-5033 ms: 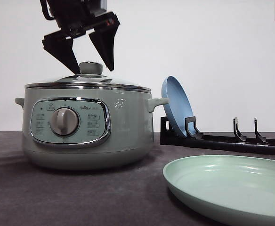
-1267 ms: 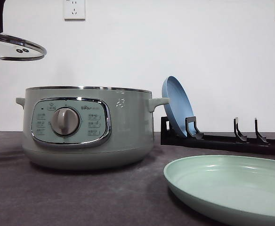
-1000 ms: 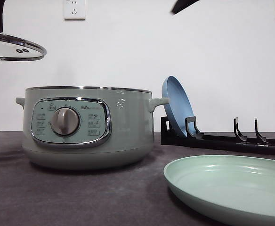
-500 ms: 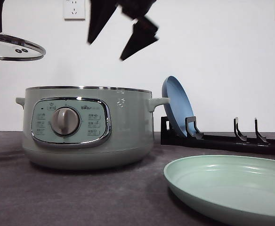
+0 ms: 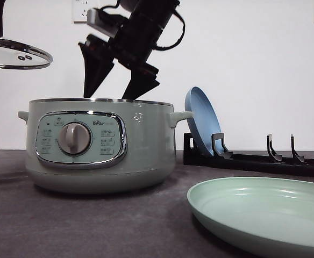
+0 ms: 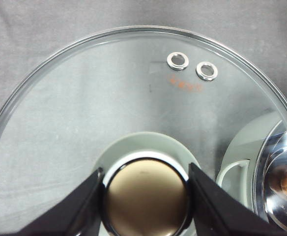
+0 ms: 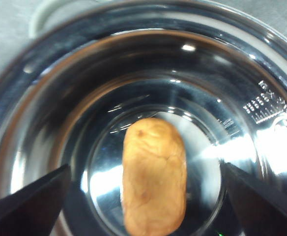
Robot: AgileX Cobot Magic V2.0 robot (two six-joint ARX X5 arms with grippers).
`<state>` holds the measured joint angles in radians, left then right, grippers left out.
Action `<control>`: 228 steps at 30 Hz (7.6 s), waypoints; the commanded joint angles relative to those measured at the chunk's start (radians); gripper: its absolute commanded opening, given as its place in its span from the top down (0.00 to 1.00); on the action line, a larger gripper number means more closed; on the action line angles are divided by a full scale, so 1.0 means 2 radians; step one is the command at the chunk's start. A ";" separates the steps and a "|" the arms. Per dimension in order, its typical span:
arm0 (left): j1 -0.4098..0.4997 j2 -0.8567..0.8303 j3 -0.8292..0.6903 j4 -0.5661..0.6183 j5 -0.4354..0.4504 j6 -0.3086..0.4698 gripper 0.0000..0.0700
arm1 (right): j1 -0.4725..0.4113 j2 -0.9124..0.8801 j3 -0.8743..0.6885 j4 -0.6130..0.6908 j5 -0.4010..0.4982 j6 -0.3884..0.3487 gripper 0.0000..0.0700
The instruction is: Transfer potato from steamer to green plate
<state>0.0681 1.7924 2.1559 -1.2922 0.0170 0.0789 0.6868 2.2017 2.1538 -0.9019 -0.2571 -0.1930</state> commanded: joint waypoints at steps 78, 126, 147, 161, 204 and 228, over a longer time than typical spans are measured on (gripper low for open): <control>0.001 -0.008 0.023 0.014 0.005 -0.009 1.00 | 0.015 -0.220 0.031 -0.248 0.047 0.005 0.64; -0.012 -0.008 0.023 0.016 0.005 -0.010 1.00 | -0.051 -0.520 -0.783 0.246 0.075 0.193 0.64; -0.012 -0.008 0.023 0.016 0.005 -0.010 1.00 | -0.051 -0.498 -0.772 0.243 0.063 0.199 0.21; -0.012 -0.008 0.023 0.016 0.005 -0.010 1.00 | -0.051 -0.611 -0.584 0.004 0.063 0.202 0.14; -0.076 -0.008 0.019 0.015 0.024 -0.020 1.00 | -0.051 -0.791 -0.422 -0.099 0.090 0.239 0.01; -0.239 -0.008 -0.002 0.017 0.024 -0.019 1.00 | -0.051 -0.791 -0.422 -0.095 0.105 0.237 0.01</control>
<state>-0.4017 1.7920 2.1212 -1.2892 0.0586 0.0436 0.5804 0.6132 1.2938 -1.1082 -0.0513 0.2710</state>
